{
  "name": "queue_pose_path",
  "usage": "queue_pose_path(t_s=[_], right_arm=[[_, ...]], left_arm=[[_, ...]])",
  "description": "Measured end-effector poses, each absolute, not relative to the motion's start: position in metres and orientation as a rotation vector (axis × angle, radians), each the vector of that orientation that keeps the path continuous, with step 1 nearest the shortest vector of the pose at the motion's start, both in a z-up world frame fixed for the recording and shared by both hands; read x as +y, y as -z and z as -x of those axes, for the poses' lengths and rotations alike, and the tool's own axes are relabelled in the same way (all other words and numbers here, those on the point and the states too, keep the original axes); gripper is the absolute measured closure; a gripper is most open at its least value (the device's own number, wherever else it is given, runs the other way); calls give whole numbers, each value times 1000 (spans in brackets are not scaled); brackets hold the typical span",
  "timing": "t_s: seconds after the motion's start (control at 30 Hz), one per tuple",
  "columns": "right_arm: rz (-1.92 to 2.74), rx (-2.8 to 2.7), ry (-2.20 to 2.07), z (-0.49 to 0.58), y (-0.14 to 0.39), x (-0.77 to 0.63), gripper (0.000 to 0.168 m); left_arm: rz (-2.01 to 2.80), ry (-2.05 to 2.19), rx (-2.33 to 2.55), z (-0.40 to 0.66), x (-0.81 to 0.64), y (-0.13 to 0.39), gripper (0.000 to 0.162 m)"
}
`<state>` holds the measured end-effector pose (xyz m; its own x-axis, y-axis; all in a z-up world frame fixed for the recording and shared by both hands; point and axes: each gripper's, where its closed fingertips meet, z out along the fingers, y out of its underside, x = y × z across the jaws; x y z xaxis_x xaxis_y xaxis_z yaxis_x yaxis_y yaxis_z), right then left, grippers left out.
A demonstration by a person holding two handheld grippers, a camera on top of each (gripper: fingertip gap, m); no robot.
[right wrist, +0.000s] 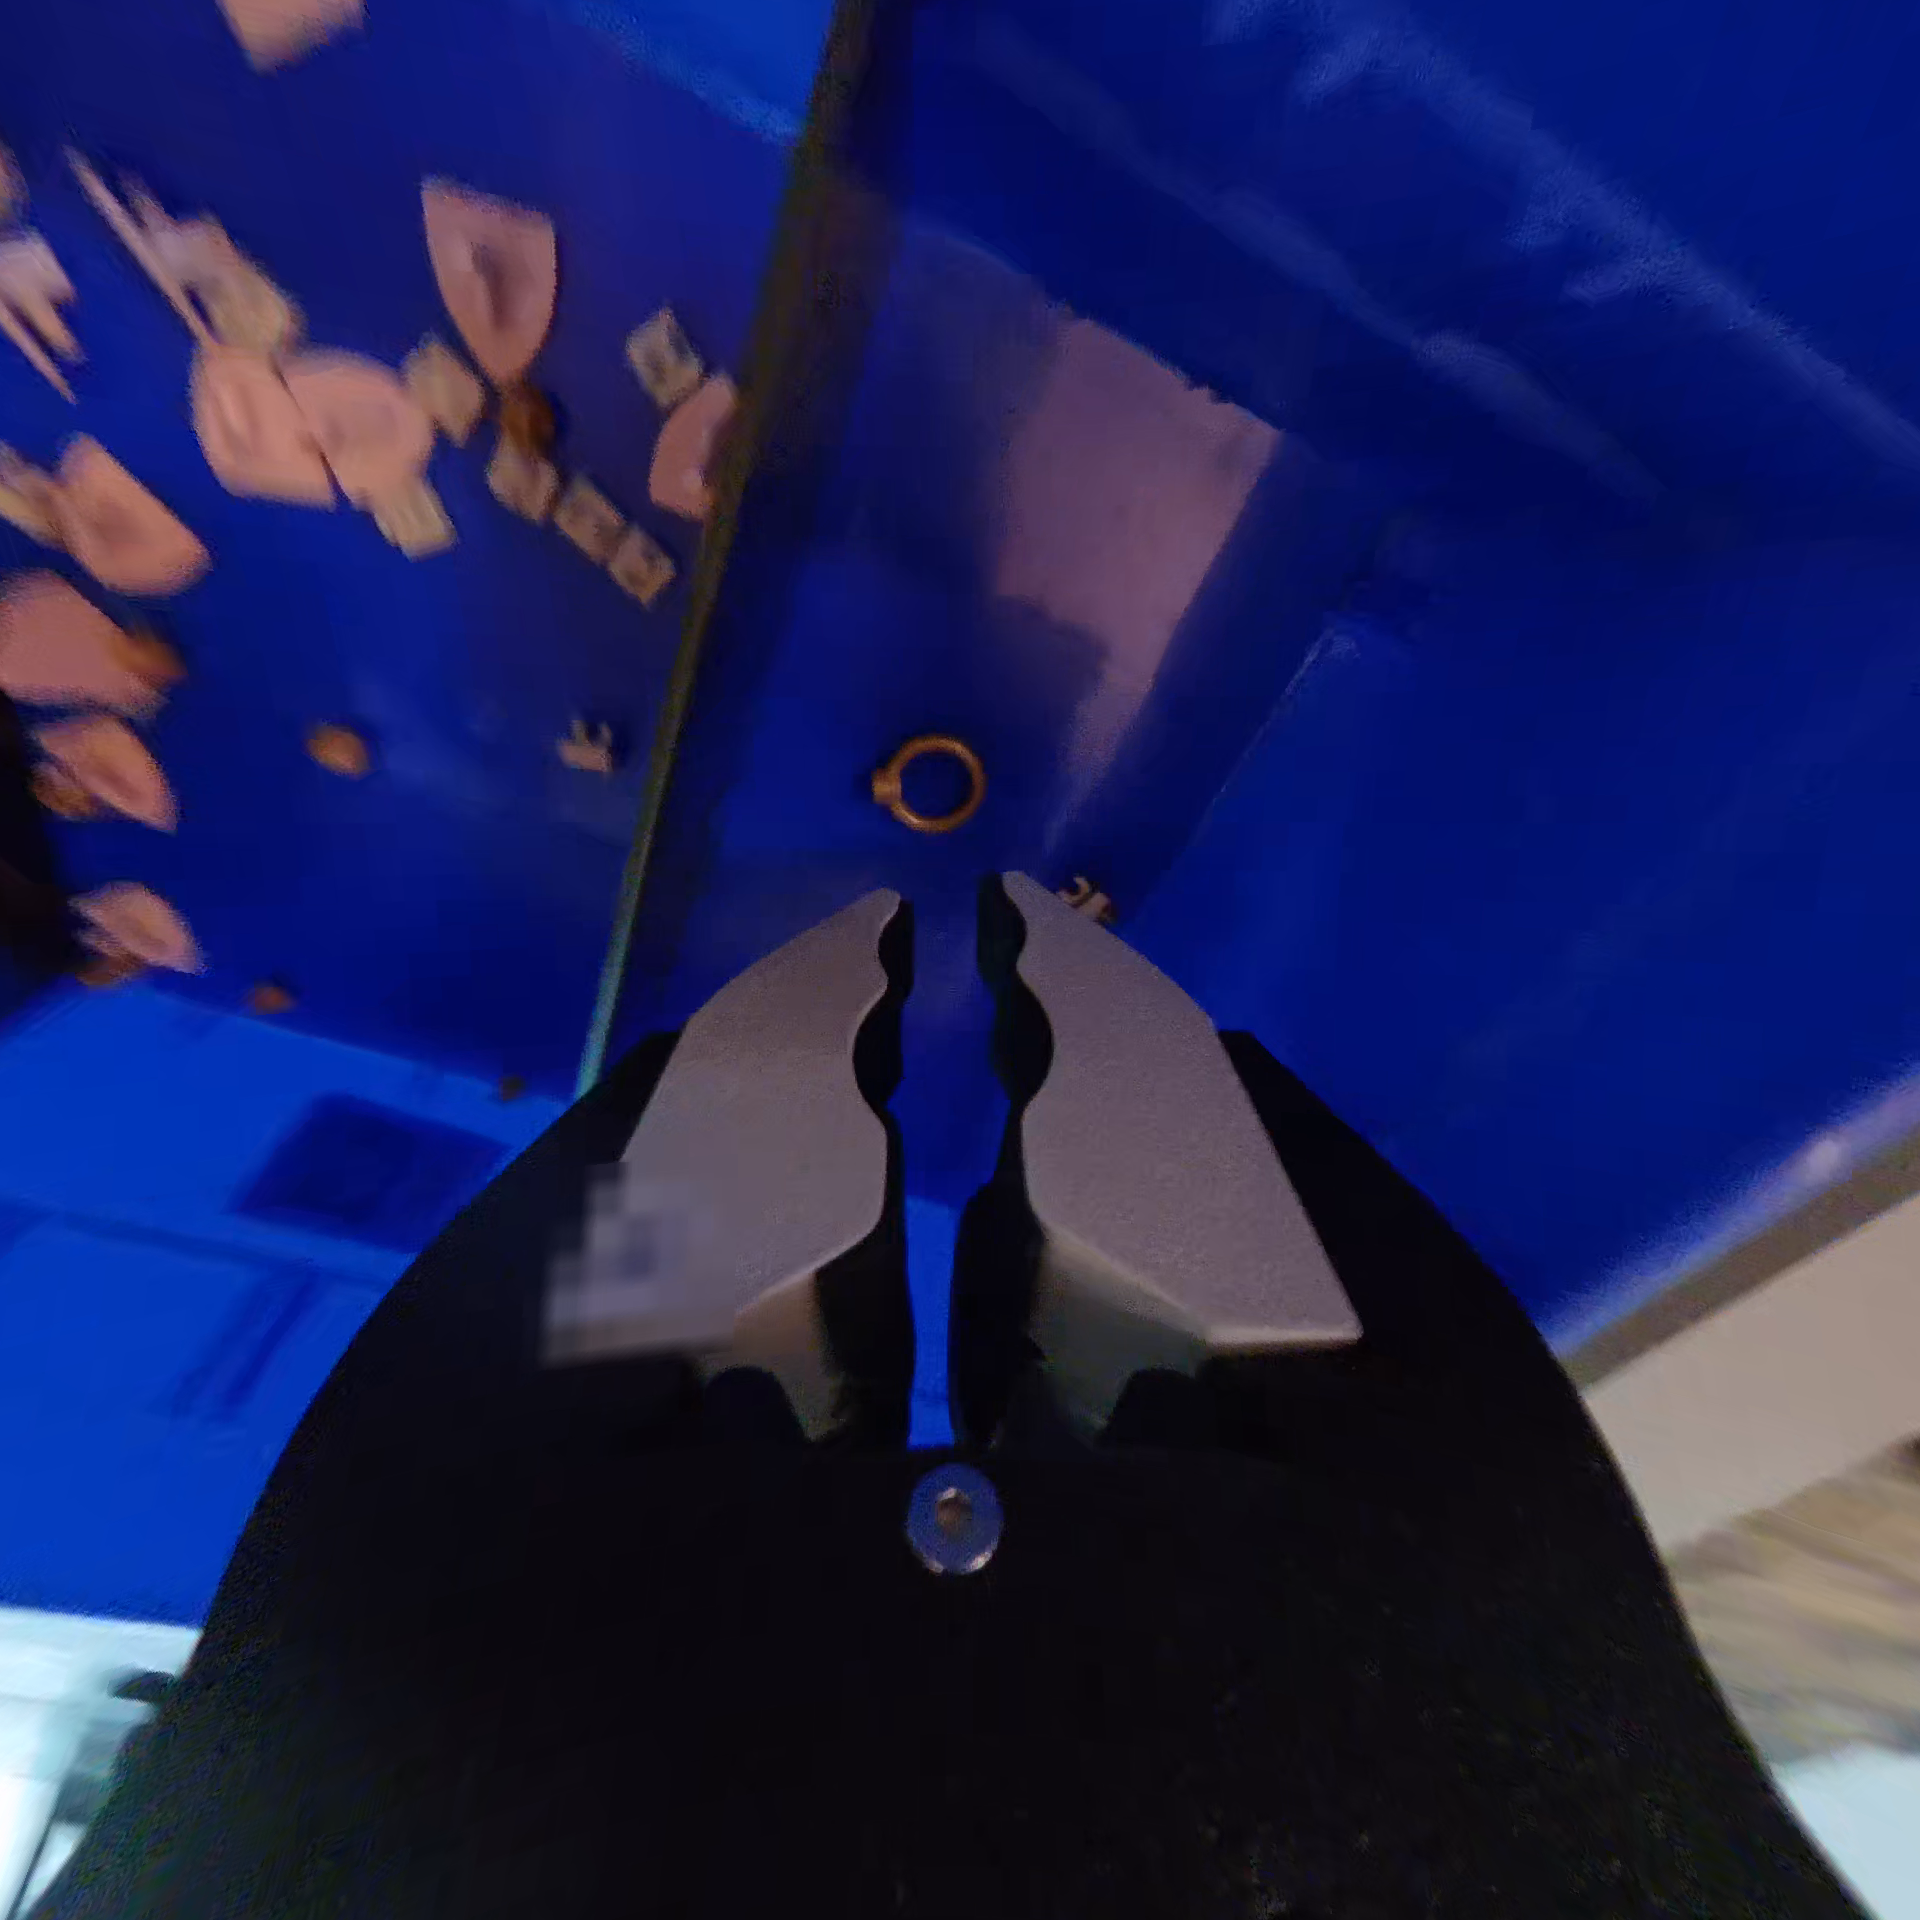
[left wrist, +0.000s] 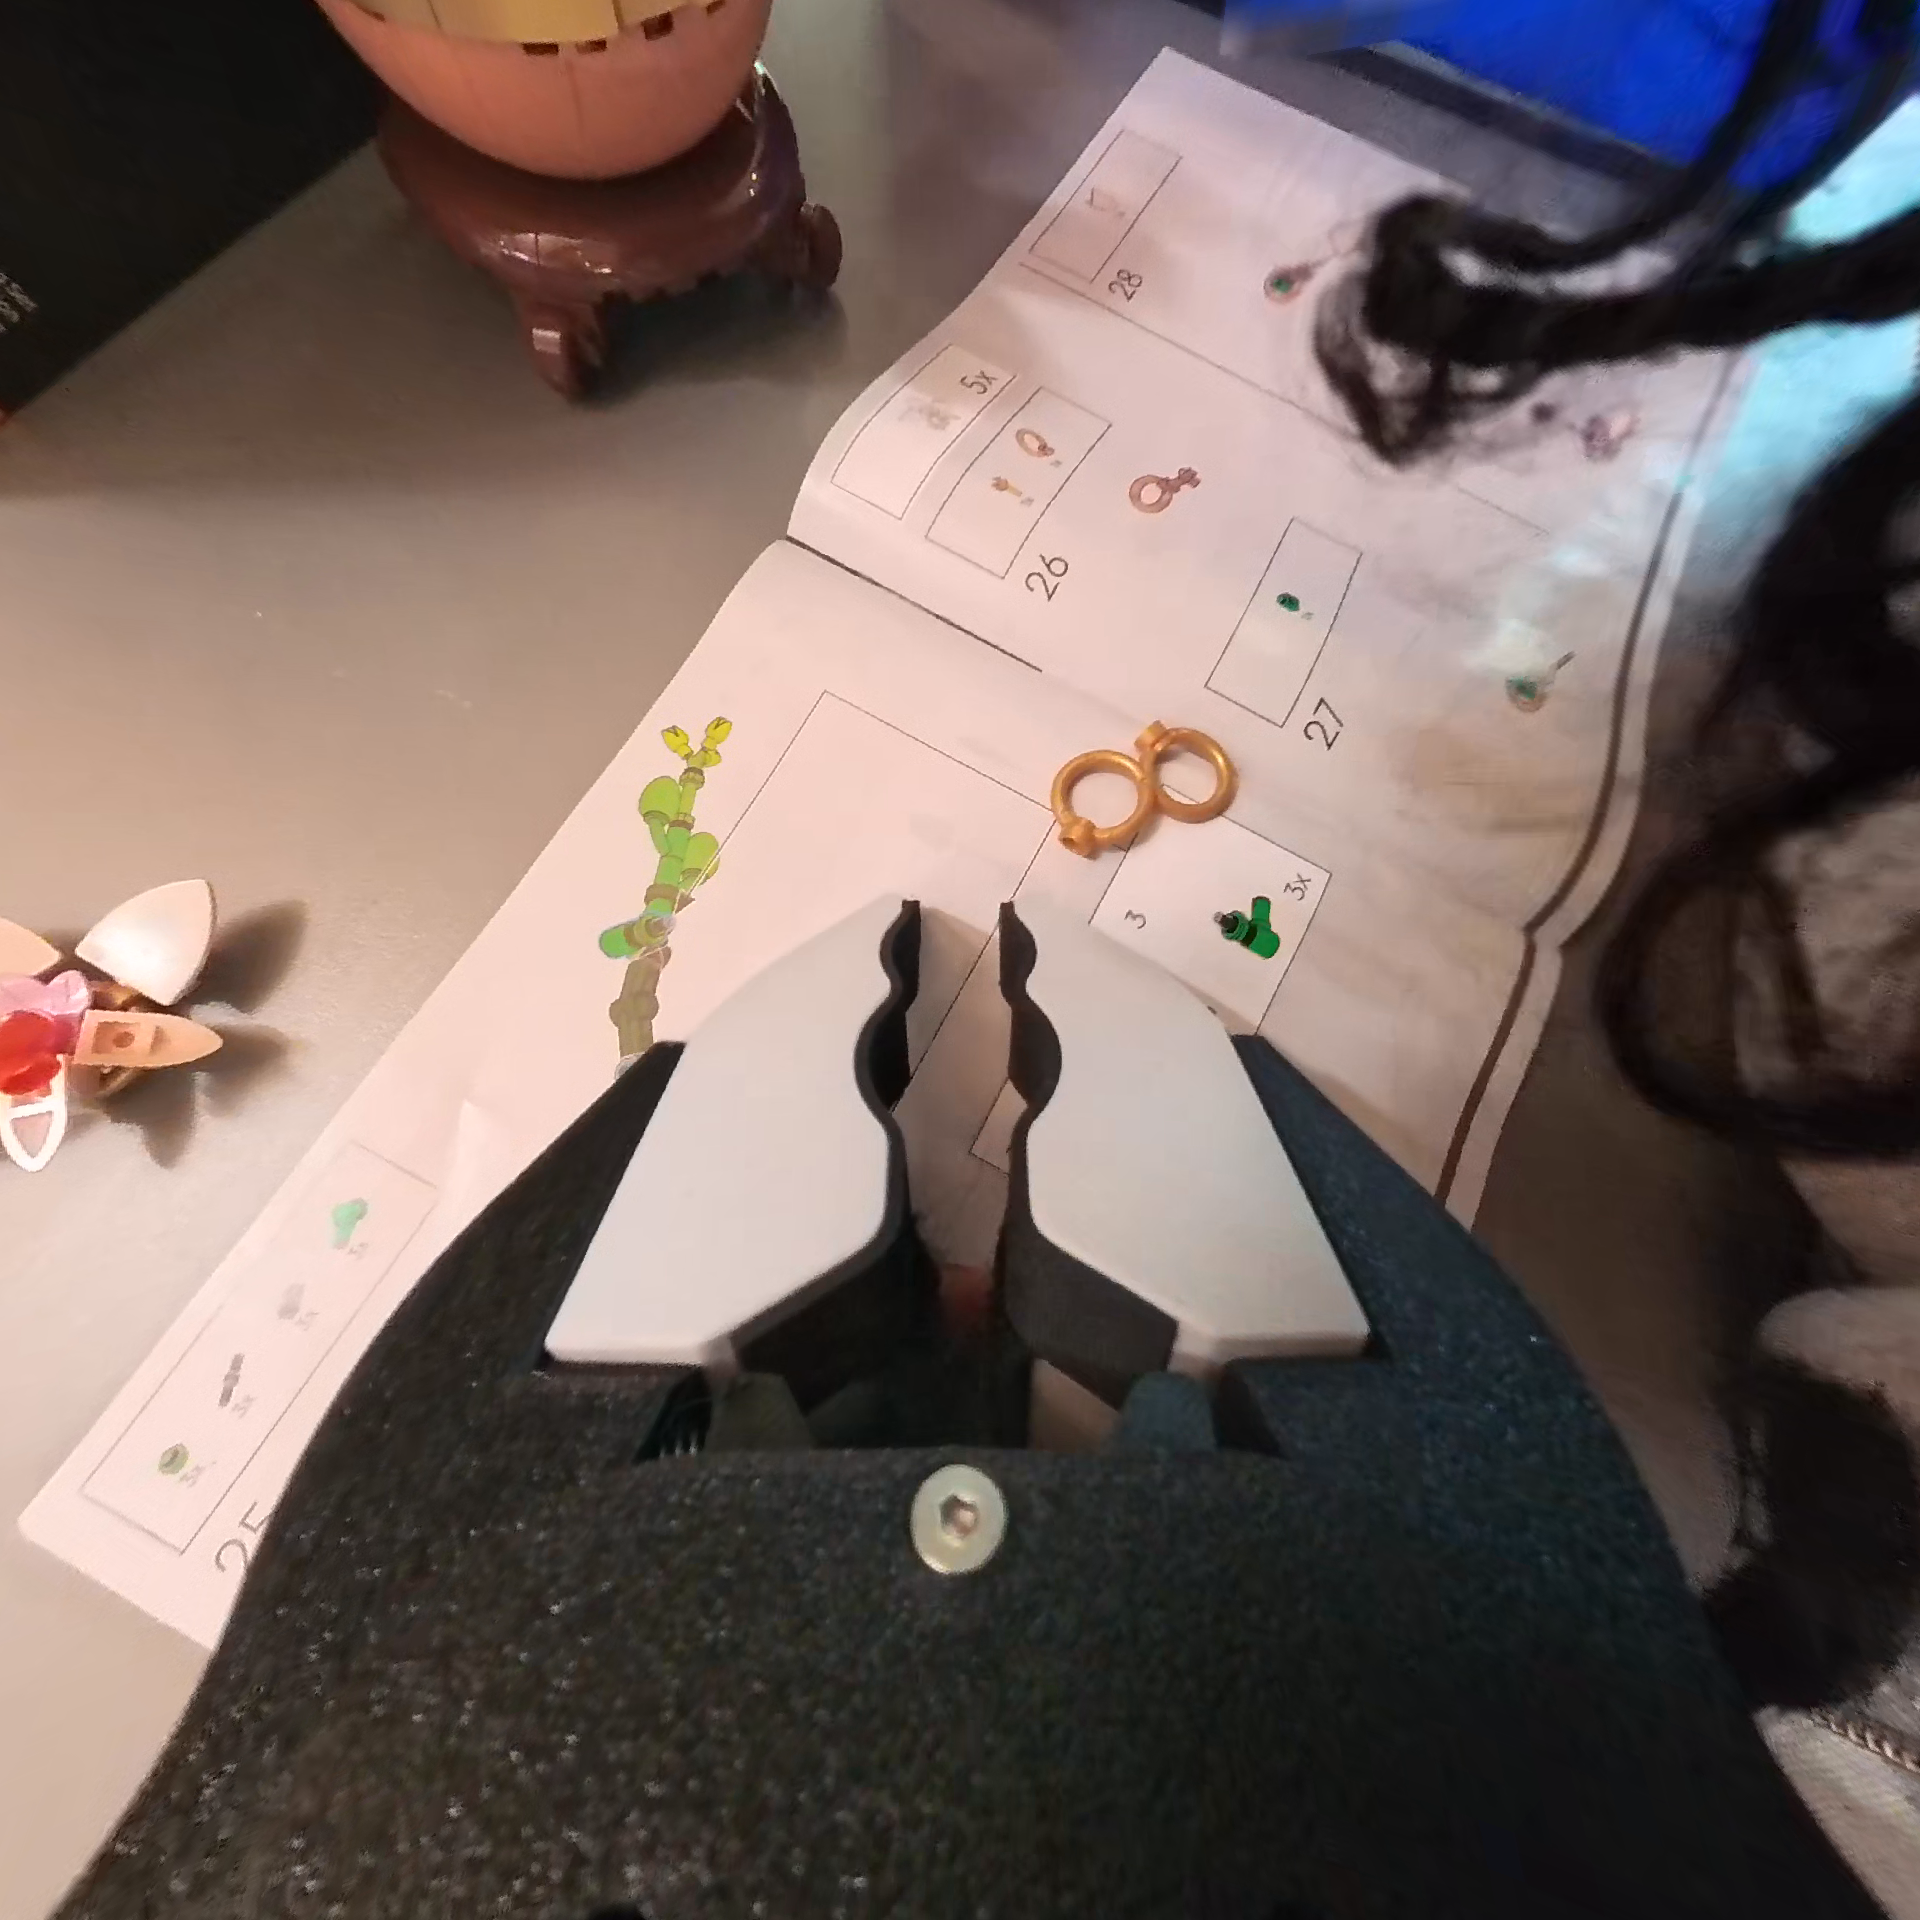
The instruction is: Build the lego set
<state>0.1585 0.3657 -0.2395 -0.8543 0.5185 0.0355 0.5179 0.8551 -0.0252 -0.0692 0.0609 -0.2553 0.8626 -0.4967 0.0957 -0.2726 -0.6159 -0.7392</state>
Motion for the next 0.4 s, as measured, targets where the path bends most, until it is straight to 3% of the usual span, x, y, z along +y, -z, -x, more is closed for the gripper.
queue_pose_path(t_s=[0.03,0.2,0.4], right_arm=[[1060,-2959,-103,-160,234,359,161],[2372,-2145,-373,-153,214,334,142],[2573,-1533,-243,-155,220,343,134]], left_arm=[[2264,373,548,70,61,255,148],[2269,374,501,73,62,255,147],[2245,396,387,82,67,249,147]])
